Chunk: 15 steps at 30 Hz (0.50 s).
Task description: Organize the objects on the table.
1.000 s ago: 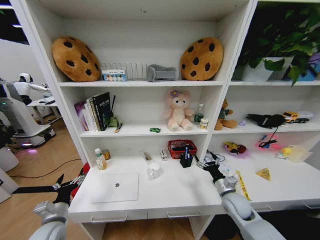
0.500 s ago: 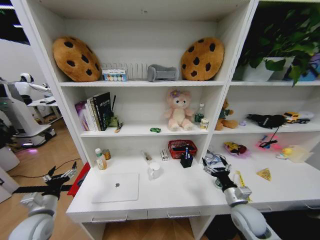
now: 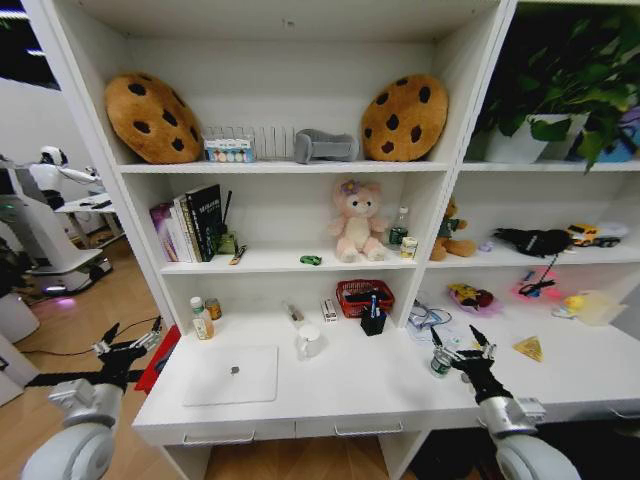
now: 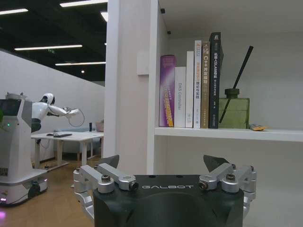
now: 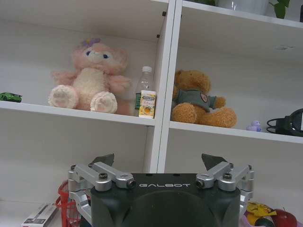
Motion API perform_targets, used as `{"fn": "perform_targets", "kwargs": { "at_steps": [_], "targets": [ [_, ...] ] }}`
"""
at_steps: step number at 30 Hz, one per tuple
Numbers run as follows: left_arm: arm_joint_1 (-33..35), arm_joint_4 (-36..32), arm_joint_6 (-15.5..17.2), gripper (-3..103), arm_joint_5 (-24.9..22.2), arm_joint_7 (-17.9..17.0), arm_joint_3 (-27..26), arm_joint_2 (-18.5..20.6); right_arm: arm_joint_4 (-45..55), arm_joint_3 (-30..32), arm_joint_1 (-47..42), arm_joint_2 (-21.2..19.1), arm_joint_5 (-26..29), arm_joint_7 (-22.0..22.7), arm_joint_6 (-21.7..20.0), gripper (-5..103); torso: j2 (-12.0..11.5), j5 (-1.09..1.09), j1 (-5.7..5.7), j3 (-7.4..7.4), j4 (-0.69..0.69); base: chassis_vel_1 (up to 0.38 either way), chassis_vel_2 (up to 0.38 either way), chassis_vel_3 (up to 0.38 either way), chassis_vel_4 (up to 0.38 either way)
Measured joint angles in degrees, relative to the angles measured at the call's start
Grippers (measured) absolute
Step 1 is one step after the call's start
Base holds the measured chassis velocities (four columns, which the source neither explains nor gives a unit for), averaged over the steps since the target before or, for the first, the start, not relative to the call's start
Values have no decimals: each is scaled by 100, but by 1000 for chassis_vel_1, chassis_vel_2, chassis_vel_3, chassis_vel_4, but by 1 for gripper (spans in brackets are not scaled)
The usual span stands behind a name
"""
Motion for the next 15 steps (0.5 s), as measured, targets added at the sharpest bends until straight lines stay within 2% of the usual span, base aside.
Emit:
{"fn": "perform_targets", "kwargs": {
  "at_steps": [4, 15],
  "targets": [
    [265, -140, -108, 100, 108, 80, -70, -124, -27, 27, -43, 37, 17, -38, 78, 100, 0, 0, 0, 0, 4, 0, 0, 0, 0],
    [146, -118, -100, 100, 132, 52, 29, -259, -48, 23, -116, 145, -82, -109, 123, 100, 0, -1, 0, 0, 1, 0, 0, 0, 0]
  ]
}}
